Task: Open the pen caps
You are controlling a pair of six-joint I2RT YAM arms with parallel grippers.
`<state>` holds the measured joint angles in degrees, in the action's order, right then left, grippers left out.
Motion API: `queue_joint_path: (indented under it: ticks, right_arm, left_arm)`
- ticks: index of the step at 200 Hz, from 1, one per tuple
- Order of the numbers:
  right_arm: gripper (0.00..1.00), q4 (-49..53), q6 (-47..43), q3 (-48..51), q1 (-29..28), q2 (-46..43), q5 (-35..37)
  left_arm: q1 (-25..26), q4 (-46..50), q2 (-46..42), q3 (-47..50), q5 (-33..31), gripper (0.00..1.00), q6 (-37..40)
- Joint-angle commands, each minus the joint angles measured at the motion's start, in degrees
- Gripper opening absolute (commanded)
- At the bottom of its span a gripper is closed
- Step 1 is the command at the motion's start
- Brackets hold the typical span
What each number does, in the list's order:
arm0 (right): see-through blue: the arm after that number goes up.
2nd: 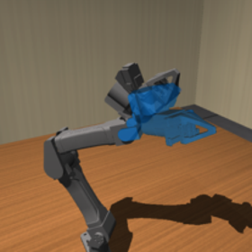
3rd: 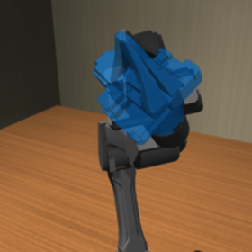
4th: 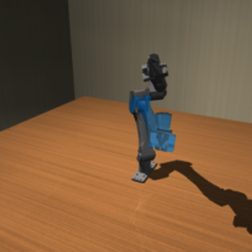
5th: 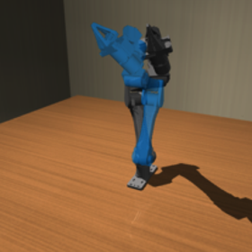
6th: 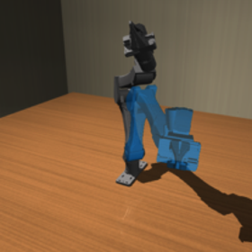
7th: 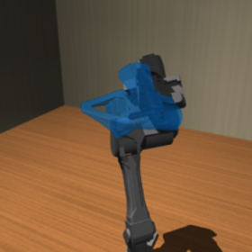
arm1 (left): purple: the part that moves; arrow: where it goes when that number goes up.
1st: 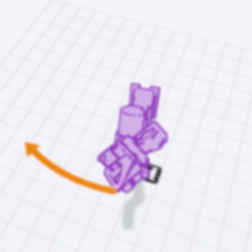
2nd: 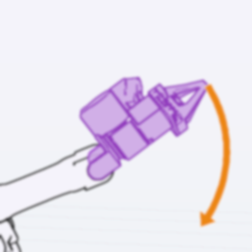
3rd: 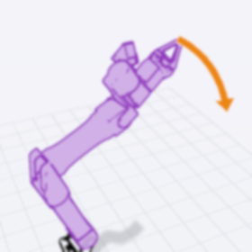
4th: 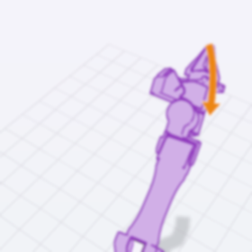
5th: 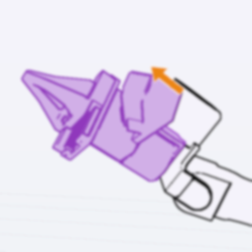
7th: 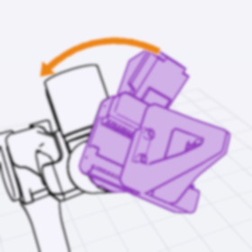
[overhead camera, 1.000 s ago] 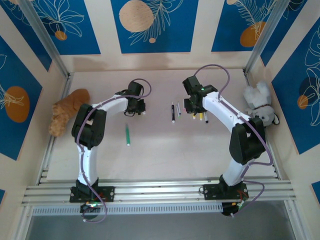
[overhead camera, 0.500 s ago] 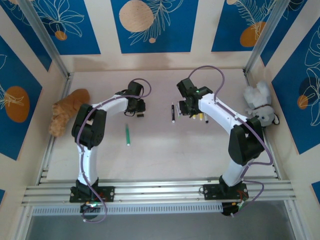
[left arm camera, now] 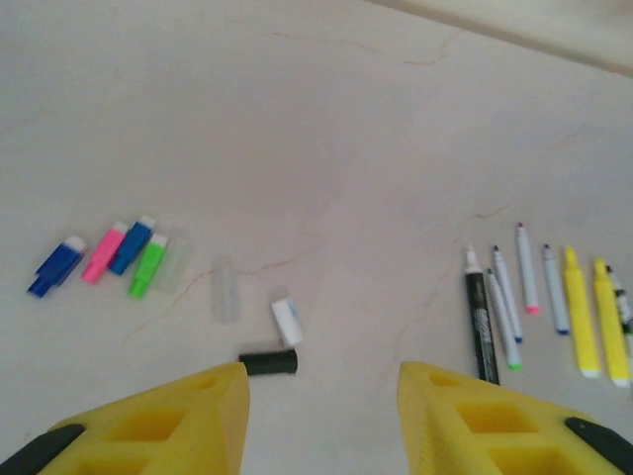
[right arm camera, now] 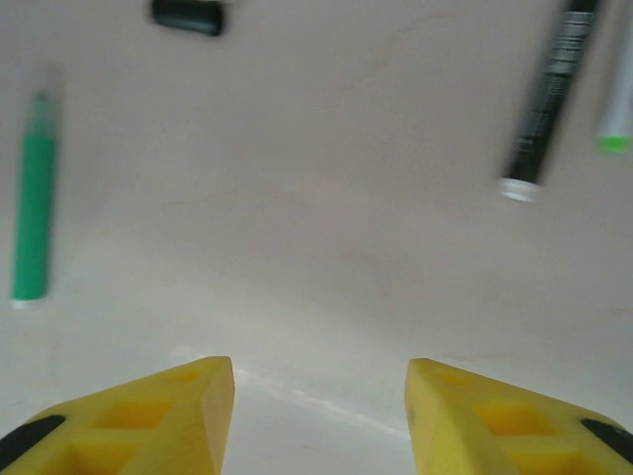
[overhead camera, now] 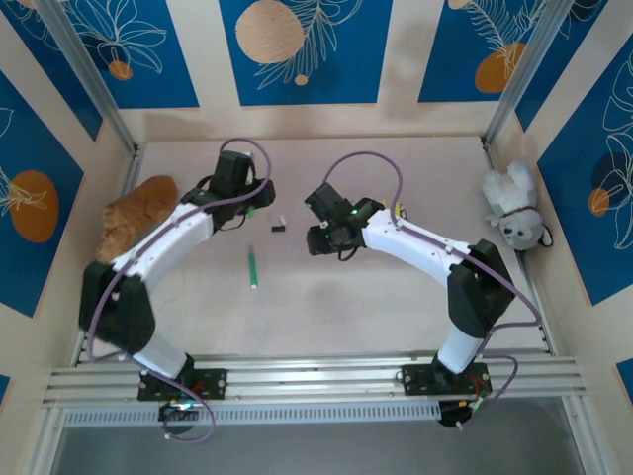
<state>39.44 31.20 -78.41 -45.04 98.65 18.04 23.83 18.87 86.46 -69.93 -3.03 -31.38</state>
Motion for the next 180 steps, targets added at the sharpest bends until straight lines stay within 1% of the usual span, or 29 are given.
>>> queue_joint_path:
  ticks: [1,27,49,82,110,137,180]
  right_arm:
    - [0.5,-3.2,3.3,-4.6,-2.1,5.7,-5.2]
    - [0.46,-0.1,4.4,-13.8,-5.0,14.7,-6.3]
    - [0.47,2.9,4.4,-21.1,-7.2,21.0,-5.9]
    - [0.51,4.8,3.5,-28.1,-9.2,27.0,-7.8]
    - [0.5,7.5,3.1,-33.7,-10.6,31.8,-8.9]
    - [0.46,10.7,3.3,-38.4,-11.2,36.1,-9.6]
    - [0.44,16.1,3.7,-44.3,-12.4,42.1,-8.1]
  left_arm:
    - [-1.1,0.3,-5.3,7.1,2.9,0.44,-3.0]
    - [-2.1,1.3,-12.3,13.3,6.5,0.45,-4.5]
    - [-3.5,1.7,-17.9,18.4,9.6,0.45,-6.5]
    - [-5.3,5.0,-26.8,24.3,8.6,0.46,-8.4]
    - [-6.9,7.0,-30.7,27.3,9.3,0.46,-8.9]
    - [-9.6,5.5,-34.1,30.8,12.3,0.46,-11.3]
    - [-12.8,6.2,-38.0,33.5,11.6,0.45,-12.2]
